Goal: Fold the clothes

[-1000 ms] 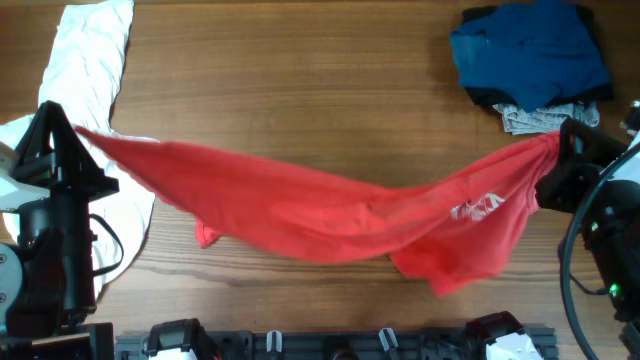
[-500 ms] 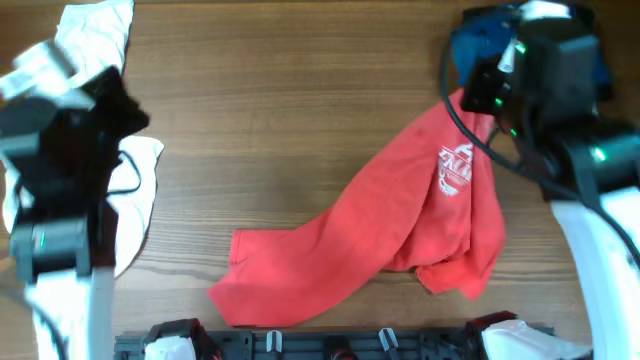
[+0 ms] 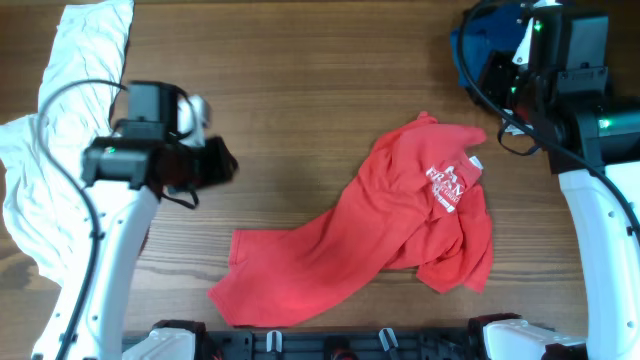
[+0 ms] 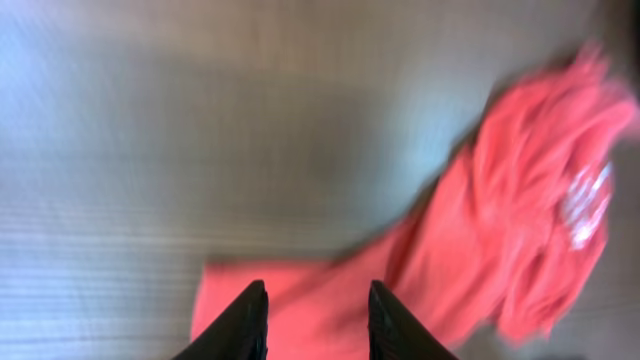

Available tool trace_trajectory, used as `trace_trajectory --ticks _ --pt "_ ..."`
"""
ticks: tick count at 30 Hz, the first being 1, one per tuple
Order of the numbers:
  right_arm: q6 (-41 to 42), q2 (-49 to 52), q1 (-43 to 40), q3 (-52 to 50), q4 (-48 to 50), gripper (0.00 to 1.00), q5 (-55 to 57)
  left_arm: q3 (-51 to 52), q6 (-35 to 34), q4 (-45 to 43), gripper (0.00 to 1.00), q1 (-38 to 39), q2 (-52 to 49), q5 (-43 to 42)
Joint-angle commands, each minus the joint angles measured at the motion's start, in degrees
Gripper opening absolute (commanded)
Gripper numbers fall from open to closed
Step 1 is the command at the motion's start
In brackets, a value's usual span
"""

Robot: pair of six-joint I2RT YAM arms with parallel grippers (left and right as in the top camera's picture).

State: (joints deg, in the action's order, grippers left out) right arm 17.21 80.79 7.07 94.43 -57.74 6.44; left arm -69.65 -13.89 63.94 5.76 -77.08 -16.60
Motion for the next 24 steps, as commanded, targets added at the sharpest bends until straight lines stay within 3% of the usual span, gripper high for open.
trace_trajectory --ticks 1,5,8,16,21,24 --pt "-0.72 -0.28 -0.09 0.7 0.24 0.07 -1.66 1.53 0.98 5.27 0.21 5.84 -3.37 0.13" --pt "-0.68 -0.26 -0.07 0.7 -0.11 0.07 -3.61 5.38 -0.26 6.67 0.13 12.48 -6.05 -2.19" --pt "-0.7 -0.26 -0.07 0.7 -0.68 0.09 -5.53 9.81 -3.54 5.4 0.2 20.22 -10.12 -3.8" --pt "-0.7 0.07 -0.07 0.7 -1.75 0.16 -5.53 11.67 -3.48 -2.03 0.21 29.88 -19.91 -9.99" --pt "-0.72 0.11 -0.07 0.7 -2.93 0.17 -5.51 11.67 -2.82 -3.48 0.29 34.01 -22.69 -11.34" --pt "-0.7 0.39 -0.07 0.7 -3.5 0.18 -5.49 11.69 -2.8 -5.05 0.41 35.23 -23.23 -11.47"
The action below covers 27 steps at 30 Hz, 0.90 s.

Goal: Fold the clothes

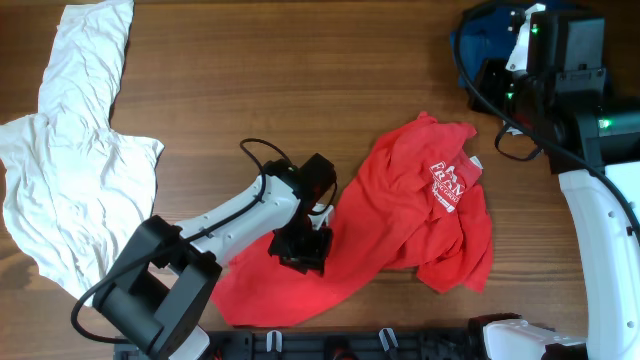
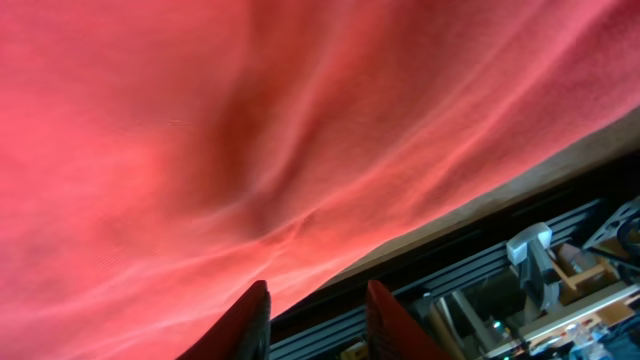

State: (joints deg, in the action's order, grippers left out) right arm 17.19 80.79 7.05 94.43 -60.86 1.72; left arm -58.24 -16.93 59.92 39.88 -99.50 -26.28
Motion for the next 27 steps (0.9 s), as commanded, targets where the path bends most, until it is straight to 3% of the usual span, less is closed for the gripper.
trace_trajectory --ticks 1,8,17,21,27 --pt "-0.66 0.46 -0.04 0.7 -0.39 0.18 -0.76 0.28 0.22 -1.64 0.43 1.16 -0.81 -1.81" --pt "-0.68 0.5 -0.04 0.7 -0.48 0.26 -0.7 0.28 0.24 -2.78 0.52 1.16 -2.67 -1.79" --pt "-0.72 0.85 -0.04 0.7 -0.26 0.34 -0.11 0.28 -1.07 -5.38 0.52 -1.22 -9.07 3.43" --pt "-0.66 1.16 -0.04 0.7 -0.24 0.35 -0.11 0.26 -6.32 -8.55 0.53 -7.58 -9.79 13.4" --pt "-0.7 1.4 -0.04 0.7 -0.24 0.39 -0.11 0.26 -5.81 -22.14 0.53 -22.75 -9.79 15.5"
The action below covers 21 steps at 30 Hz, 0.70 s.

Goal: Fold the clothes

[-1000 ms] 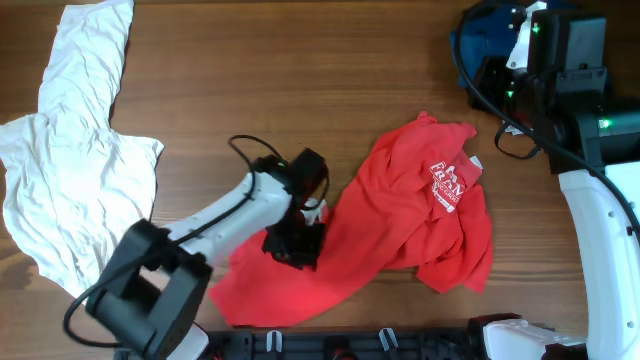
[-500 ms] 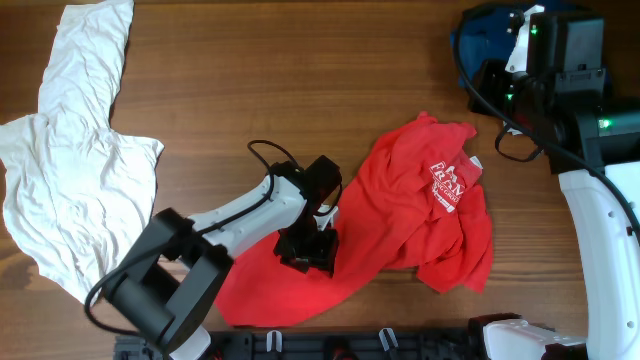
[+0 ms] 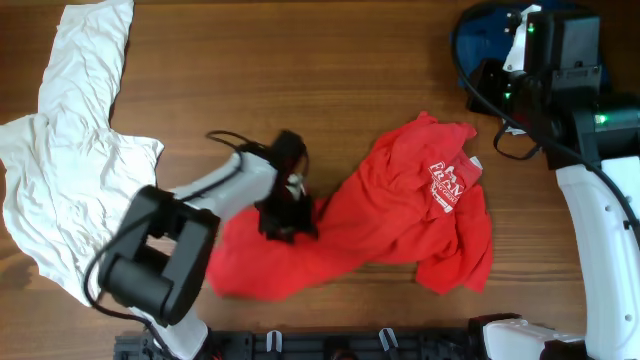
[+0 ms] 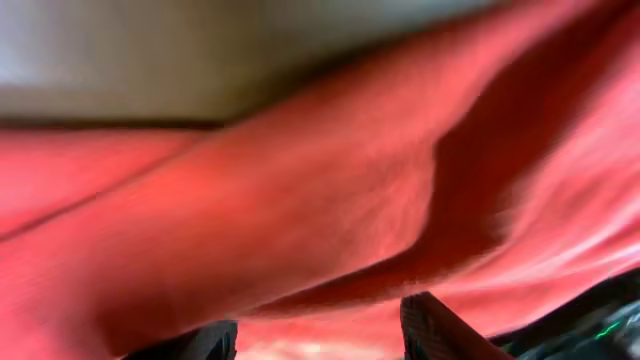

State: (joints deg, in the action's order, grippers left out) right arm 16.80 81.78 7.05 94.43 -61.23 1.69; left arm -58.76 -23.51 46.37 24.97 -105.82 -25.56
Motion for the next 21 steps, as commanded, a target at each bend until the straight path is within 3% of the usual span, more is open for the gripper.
trace_trajectory --ticks 1,5,12,18,20,21 --pt "-0.28 0.42 -0.04 0.7 0.11 0.39 -0.09 0.79 0.81 -11.21 0.55 -10.01 -3.48 14.75" --pt "-0.31 0.42 -0.04 0.7 0.13 0.4 -0.09 -1.81 5.88 -13.84 0.55 -14.56 -3.45 13.35" --pt "-0.46 0.42 -0.07 0.7 0.63 0.41 -0.04 -16.02 9.25 -1.53 0.56 -15.37 -2.05 13.42" --pt "-1.64 0.42 -0.04 0.7 0.63 0.42 -0.11 -21.4 9.81 1.64 0.73 -15.61 -2.21 30.67" --pt "-1.62 0.42 -0.04 0.7 0.66 0.42 -0.11 -21.4 8.15 2.36 0.69 -16.15 -2.73 31.26" --pt "-1.62 0.42 -0.04 0.7 0.81 0.42 -0.11 -21.31 4.96 2.32 0.6 -16.65 -2.99 31.26"
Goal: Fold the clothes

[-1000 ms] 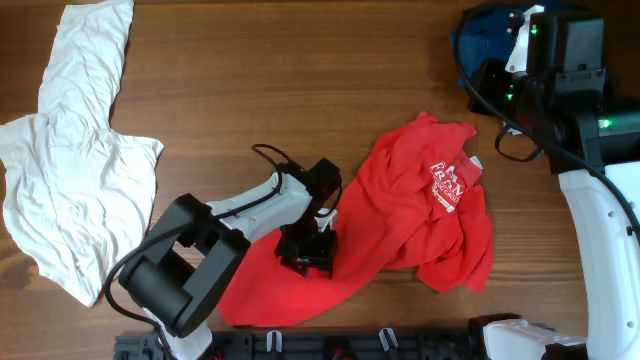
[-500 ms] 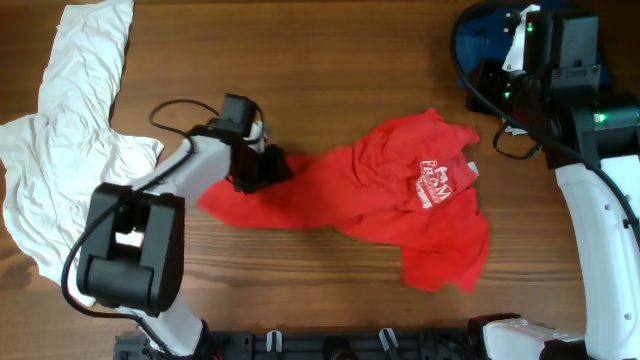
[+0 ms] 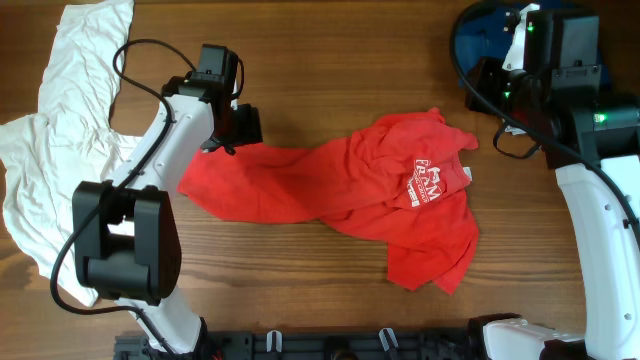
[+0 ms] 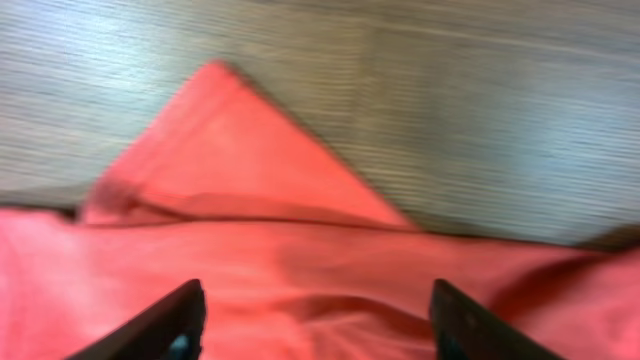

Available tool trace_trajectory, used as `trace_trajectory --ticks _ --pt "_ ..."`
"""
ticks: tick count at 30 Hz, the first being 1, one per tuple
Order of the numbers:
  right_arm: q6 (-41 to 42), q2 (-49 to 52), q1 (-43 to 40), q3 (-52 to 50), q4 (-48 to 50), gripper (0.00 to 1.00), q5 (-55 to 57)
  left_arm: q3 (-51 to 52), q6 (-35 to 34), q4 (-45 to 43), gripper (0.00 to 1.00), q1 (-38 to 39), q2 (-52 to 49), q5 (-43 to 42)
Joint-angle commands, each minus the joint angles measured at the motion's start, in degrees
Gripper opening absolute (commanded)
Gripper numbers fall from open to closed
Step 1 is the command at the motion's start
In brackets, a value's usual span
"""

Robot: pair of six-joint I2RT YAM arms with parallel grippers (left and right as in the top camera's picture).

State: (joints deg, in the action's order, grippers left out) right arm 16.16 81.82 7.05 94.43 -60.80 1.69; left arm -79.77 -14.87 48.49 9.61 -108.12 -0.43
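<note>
A red T-shirt (image 3: 330, 190) with a white print lies crumpled and stretched across the middle of the wooden table (image 3: 330, 70). Its left end reaches toward the white garment. My left gripper (image 3: 240, 133) is at the shirt's upper left edge. In the left wrist view the left gripper (image 4: 315, 325) is open wide just above the red cloth (image 4: 300, 260), with a pointed corner of the shirt ahead of it. My right arm (image 3: 545, 70) hangs at the far right back; its fingers are hidden from above.
A white garment (image 3: 60, 150) is spread along the left edge of the table. A blue cloth (image 3: 478, 30) lies in the back right corner under the right arm. The rig's black frame runs along the front edge.
The left gripper has moved from the shirt's bunched lower left part up and to the left, and its jaws stand wider. The shirt's left end now lies higher and stretched leftward. The right arm stayed put.
First the left gripper hung left of the red shirt, which trailed toward the front edge. Then it was down on the shirt's lower part, then further left with cloth bunched beneath. Now the shirt lies drawn up and left, with the gripper open at its edge.
</note>
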Motion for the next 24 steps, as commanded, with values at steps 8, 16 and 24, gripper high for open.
trace_trajectory --ticks 8,16,24 --pt "-1.11 2.36 -0.04 0.7 0.46 0.43 -0.31 -0.07 -20.81 -1.33 0.38 -4.7 -1.53 6.34" --pt "-1.55 4.98 -0.04 0.7 0.35 0.44 -0.31 -0.07 -24.83 -2.34 0.54 -6.8 -5.86 5.25" --pt "-2.58 4.98 -0.04 0.7 0.37 0.47 -0.31 0.07 -24.55 -0.68 0.59 -6.8 -6.36 5.01"
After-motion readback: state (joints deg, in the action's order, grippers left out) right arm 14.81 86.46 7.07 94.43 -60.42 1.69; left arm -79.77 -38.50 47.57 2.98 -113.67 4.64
